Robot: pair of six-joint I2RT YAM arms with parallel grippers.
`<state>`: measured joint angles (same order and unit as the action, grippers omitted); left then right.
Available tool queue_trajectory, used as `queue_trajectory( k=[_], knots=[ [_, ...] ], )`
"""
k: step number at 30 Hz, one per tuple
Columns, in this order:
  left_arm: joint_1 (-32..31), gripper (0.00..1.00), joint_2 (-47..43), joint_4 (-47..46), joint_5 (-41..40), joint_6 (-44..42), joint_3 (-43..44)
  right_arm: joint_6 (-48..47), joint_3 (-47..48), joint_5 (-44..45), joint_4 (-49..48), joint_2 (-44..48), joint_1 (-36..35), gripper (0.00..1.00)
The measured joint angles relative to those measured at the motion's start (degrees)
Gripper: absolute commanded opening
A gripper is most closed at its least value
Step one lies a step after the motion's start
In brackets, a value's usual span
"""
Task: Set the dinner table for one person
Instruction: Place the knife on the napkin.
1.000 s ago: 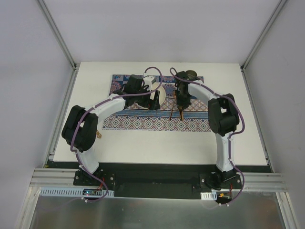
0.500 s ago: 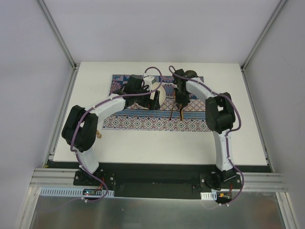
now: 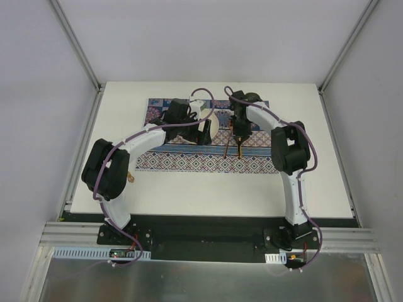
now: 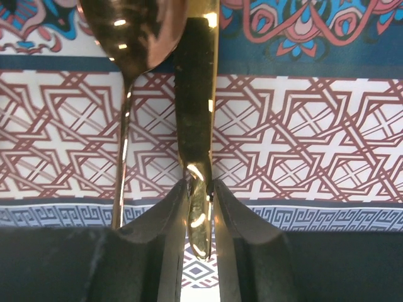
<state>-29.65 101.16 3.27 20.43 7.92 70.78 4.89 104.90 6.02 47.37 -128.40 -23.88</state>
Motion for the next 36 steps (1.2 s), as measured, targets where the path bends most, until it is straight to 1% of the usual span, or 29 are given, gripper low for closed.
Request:
queue_trajectory(
  k=[5, 9, 24, 30, 36],
  knots=[
    [0.00, 0.93, 0.00, 0.02, -0.04, -0.02, 0.00, 0.00, 0.04, 0.26, -0.61, -0.68, 0.44, 0.25],
    [0.00, 0.93, 0.02, 0.00, -0.04, -0.02, 0.00, 0.11, 0.04, 0.44, -0.70, -0.68, 0.44, 0.01],
    [0.00, 0.93, 0.07, 0.00, -0.04, -0.02, 0.00, 1.73, -0.52, 0.85, -1.03, -0.33, 0.59, 0.01],
    [0.00, 0.93, 0.07, 0.00, -0.02, -0.02, 0.00, 4.24, -4.07, 0.81, -4.26, 1.73, 0.96, 0.01],
    [0.00, 0.93, 0.07, 0.00, -0.02, -0.02, 0.00, 7.78, -4.55, 1.11, -4.70, 2.01, 1.36, 0.01]
  ],
)
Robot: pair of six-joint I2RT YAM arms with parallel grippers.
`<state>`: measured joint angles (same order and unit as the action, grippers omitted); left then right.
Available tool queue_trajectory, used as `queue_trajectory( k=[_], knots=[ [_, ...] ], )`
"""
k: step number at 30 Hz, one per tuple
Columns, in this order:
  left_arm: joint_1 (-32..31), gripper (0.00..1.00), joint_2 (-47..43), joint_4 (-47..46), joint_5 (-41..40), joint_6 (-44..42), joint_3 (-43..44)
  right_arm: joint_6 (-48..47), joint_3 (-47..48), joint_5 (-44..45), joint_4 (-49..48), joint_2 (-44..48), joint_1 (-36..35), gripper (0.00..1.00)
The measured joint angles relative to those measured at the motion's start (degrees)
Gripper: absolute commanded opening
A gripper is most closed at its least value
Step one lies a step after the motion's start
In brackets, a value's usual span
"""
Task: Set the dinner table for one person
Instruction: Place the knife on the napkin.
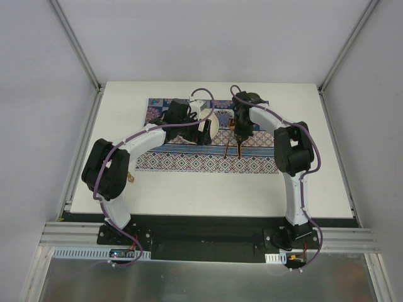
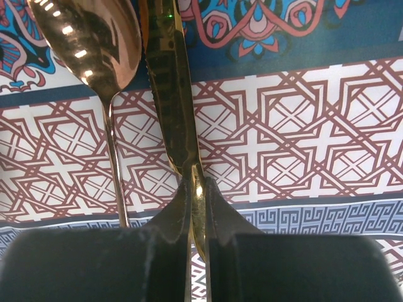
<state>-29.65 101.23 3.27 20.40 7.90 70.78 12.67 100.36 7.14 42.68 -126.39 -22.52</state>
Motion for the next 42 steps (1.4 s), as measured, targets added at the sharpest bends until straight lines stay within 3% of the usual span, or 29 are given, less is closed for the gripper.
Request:
queue_trajectory(
  k=[22, 23, 26, 29, 42],
  knots=[
    [0.00, 0.94, 0.02, 0.00, 0.00, -0.02, 0.00, 8.92, -1.60, 2.51, -1.27, 0.90, 0.20, 0.01],
    [0.00, 0.93, 0.04, 0.00, -0.02, -0.02, 0.00, 8.94, -1.60, 2.51, -1.27, 0.90, 0.20, 0.02],
    [0.00, 0.93, 0.15, 0.00, -0.02, -0.04, 0.00, 8.92, -1.60, 2.47, -1.27, 0.90, 0.20, 0.20],
    [0.00, 0.94, 0.35, 0.00, 0.00, -0.04, 0.00, 9.03, -1.60, 2.43, -1.49, 0.90, 0.20, 0.28],
    [0.00, 0.94, 0.74, 0.00, -0.09, -0.04, 0.00, 7.98, -1.60, 4.35, -1.66, 1.20, 0.50, 0.29]
  ],
)
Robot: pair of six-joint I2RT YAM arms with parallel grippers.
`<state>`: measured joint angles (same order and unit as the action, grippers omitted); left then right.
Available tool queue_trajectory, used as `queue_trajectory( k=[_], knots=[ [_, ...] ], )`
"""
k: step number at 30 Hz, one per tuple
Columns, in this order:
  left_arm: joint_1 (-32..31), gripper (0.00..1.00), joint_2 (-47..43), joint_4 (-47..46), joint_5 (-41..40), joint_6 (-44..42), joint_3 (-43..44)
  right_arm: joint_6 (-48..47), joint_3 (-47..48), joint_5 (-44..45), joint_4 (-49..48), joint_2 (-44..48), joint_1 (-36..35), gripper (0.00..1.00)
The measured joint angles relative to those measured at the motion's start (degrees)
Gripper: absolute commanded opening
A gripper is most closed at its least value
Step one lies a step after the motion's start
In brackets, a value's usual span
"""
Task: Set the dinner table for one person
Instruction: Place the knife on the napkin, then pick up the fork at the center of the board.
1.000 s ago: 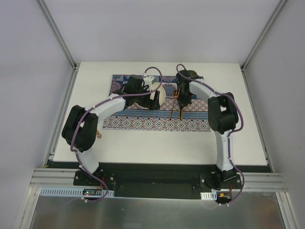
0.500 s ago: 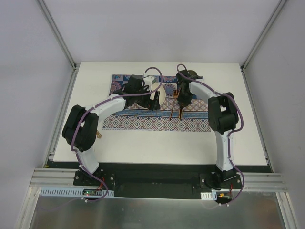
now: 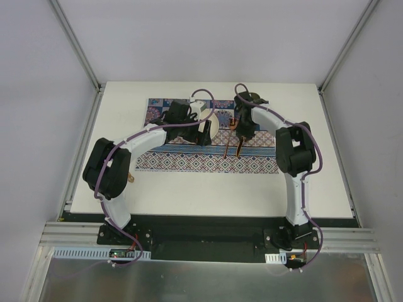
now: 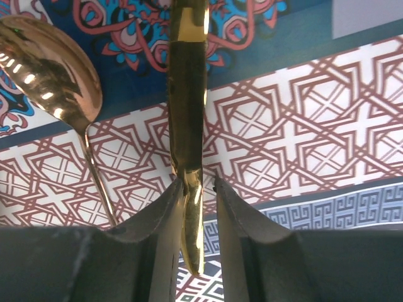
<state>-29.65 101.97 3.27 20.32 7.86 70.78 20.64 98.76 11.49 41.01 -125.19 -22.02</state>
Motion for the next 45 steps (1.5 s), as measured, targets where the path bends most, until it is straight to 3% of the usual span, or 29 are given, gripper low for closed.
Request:
queue_trajectory(
  k=[9, 16, 20, 25, 35, 45],
  knots=[
    [0.00, 0.94, -3.69, 0.20, -4.44, -0.24, -2.38, -5.16, 1.68, 2.05, 4.26, 8.20, 0.76, 0.29],
    [0.00, 0.94, -14.10, 0.28, -9.75, 0.28, -4.74, -9.88, 1.81, 2.73, 4.98, 21.00, -0.61, 0.29],
    [0.00, 0.94, -19.15, 0.04, -15.41, 2.25, -5.92, -11.30, -2.97, 2.84, 3.02, 24.98, -1.09, 0.30],
    [0.00, 0.97, -25.62, -1.16, -23.30, 4.48, -10.19, -12.22, -12.98, 2.62, -2.12, 23.21, -1.11, 0.30],
    [0.00, 0.99, -40.68, -7.10, -42.56, 4.50, -22.75, -14.97, -17.79, 1.22, -9.88, 19.02, -2.12, 0.31],
    [0.00, 0.99, -45.31, -15.06, -48.52, 5.05, -32.04, -15.82, -17.51, -2.21, -14.64, 16.59, -3.17, 0.31]
  ],
)
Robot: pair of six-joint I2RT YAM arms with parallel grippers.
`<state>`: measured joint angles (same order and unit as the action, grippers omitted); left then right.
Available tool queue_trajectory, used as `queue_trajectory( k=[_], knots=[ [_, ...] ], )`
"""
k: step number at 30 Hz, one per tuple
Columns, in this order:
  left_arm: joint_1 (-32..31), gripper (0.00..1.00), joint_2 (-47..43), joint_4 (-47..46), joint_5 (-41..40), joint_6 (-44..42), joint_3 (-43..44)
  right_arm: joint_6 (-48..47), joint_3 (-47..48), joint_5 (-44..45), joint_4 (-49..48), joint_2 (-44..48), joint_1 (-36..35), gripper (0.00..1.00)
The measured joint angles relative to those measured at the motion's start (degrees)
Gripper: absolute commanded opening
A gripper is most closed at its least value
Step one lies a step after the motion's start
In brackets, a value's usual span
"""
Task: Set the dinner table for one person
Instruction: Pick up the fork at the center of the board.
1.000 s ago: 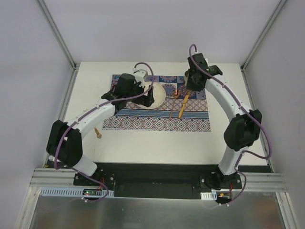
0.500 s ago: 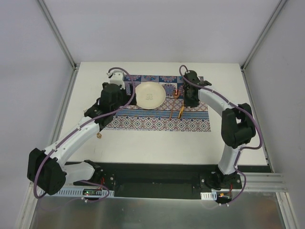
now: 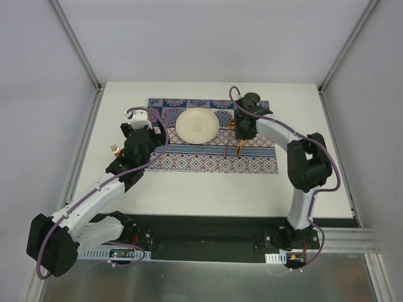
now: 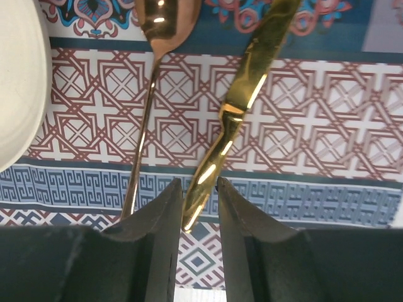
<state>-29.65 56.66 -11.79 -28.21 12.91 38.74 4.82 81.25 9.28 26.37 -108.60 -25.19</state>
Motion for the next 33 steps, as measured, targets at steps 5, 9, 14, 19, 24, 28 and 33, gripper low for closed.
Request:
queue_trajectory(
  k=[5, 9, 14, 19, 24, 28, 33],
  knots=[
    [0.00, 0.99, 0.83, -2.49, -1.25, 0.00, -1.29, -0.04, 3.69, -1.49, 0.04, -6.10, -1.18, 0.31],
    [0.00, 0.99, 1.62, -4.68, -1.53, -0.22, -2.16, -0.02, 6.38, -2.49, 0.00, -9.11, -1.88, 0.30],
    [0.00, 0.99, 2.97, -4.85, -4.57, -1.55, -2.23, -0.44, 3.63, -2.51, -1.57, -5.81, -2.95, 0.31],
    [0.00, 0.99, 4.42, 0.83, -8.98, 1.40, -0.96, -0.61, -3.85, -2.71, -3.37, 5.66, -4.63, 0.32],
    [0.00, 0.99, 2.93, 8.96, -13.14, 10.16, -1.07, -0.59, -11.04, -3.37, -6.19, 17.62, -6.88, 0.33],
    [0.04, 0.99, 1.29, 15.98, -18.93, 17.99, -1.07, -0.50, -17.14, -5.20, -8.96, 22.86, -8.15, 0.33],
    [2.99, 0.99, 2.51, 24.35, -23.34, 28.15, -1.01, 0.07, -25.55, -7.06, -10.82, 28.59, -8.17, 0.34]
  ],
)
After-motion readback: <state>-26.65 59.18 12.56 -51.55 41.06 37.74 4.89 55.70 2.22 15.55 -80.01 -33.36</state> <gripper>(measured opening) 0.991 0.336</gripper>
